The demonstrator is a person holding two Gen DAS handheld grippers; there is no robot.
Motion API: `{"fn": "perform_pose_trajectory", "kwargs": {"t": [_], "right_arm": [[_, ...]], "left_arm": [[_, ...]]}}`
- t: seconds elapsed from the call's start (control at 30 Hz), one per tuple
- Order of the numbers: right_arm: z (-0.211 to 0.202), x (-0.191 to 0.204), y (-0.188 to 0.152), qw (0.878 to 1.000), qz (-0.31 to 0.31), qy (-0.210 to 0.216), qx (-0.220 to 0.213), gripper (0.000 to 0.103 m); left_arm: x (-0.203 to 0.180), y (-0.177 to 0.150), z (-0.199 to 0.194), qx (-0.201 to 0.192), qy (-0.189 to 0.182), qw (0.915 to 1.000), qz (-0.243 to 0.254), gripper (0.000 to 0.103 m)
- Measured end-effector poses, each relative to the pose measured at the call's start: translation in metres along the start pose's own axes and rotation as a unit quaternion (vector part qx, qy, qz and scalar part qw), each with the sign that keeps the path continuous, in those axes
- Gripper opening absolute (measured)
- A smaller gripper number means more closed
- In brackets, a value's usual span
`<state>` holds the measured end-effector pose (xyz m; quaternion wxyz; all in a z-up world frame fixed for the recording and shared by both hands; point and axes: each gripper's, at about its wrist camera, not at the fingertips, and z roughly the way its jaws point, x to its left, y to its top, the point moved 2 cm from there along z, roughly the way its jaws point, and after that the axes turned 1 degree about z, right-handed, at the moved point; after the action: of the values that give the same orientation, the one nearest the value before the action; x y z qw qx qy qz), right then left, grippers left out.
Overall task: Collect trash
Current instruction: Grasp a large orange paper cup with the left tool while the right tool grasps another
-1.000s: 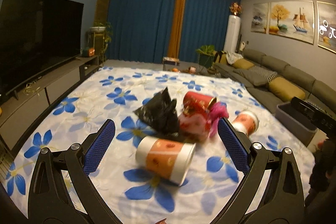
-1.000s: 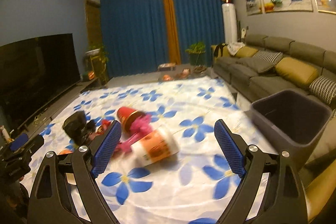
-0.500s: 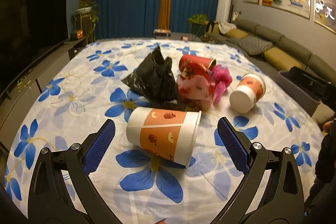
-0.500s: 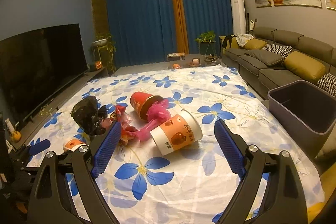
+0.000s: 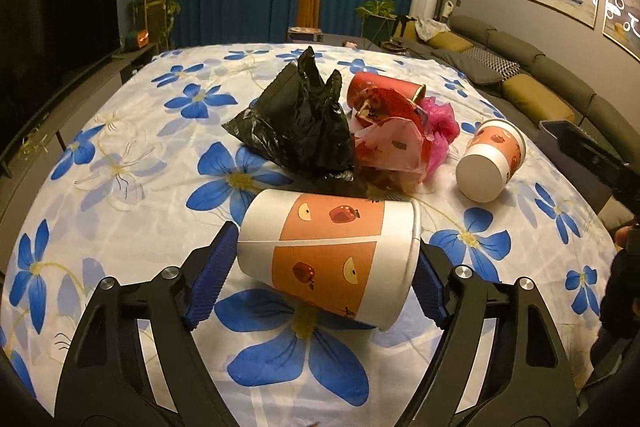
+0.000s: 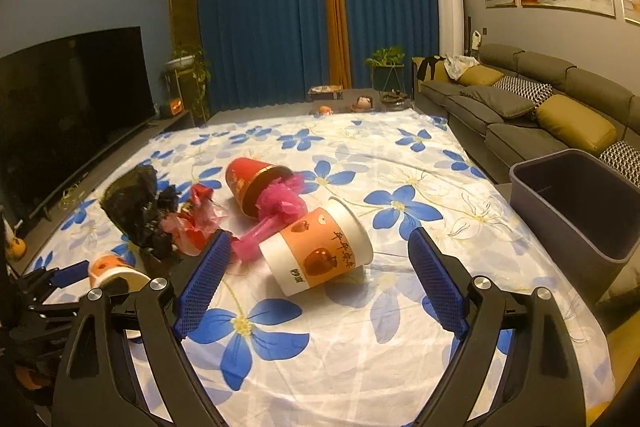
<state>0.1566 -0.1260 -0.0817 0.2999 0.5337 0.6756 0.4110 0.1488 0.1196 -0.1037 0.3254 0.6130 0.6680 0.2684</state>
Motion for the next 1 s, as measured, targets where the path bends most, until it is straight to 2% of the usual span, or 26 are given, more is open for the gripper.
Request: {"fn": "perform_pose_trajectory", "kwargs": {"t": [0.27,0.4,0.53,0.6,0.73,0.77,0.93,0.97,1.0], "right_arm": [[0.027,-0.003,0.001,1.0,-0.022,-0.001,0.022,0.087],[0.044,-0.006,0.004,0.999,-0.019,0.018,0.038,0.087],[0.058,-0.008,0.006,0.998,-0.026,0.023,0.049,0.087],[0.065,-0.012,0.008,0.998,-0.017,0.03,0.054,0.087],[0.077,-0.019,0.011,0.997,-0.001,0.043,0.064,0.087],[0.08,-0.02,0.012,0.996,0.002,0.051,0.069,0.085],[0.078,-0.024,0.008,0.992,0.008,0.084,0.09,0.056],[0.076,-0.024,0.006,0.992,0.01,0.091,0.091,0.054],[0.073,-0.024,0.004,0.99,0.013,0.102,0.092,0.047]], "left_arm": [[0.019,-0.004,-0.008,-0.01,-0.023,0.9989,-0.04,0.077],[0.028,-0.007,-0.014,-0.016,-0.032,0.9975,-0.061,0.077],[0.031,-0.008,-0.02,-0.021,-0.035,0.9971,-0.064,0.076],[0.03,-0.009,-0.024,-0.024,-0.038,0.9969,-0.065,0.07],[0.028,-0.008,-0.024,-0.025,-0.044,0.997,-0.059,0.07],[0.026,-0.008,-0.02,-0.02,-0.037,0.9976,-0.054,0.07],[0.026,-0.013,-0.015,-0.005,-0.037,0.9979,-0.054,0.062],[0.026,-0.013,-0.016,-0.003,-0.037,0.998,-0.052,0.057],[0.025,-0.014,-0.016,-0.001,-0.038,0.9981,-0.05,0.055]]}}
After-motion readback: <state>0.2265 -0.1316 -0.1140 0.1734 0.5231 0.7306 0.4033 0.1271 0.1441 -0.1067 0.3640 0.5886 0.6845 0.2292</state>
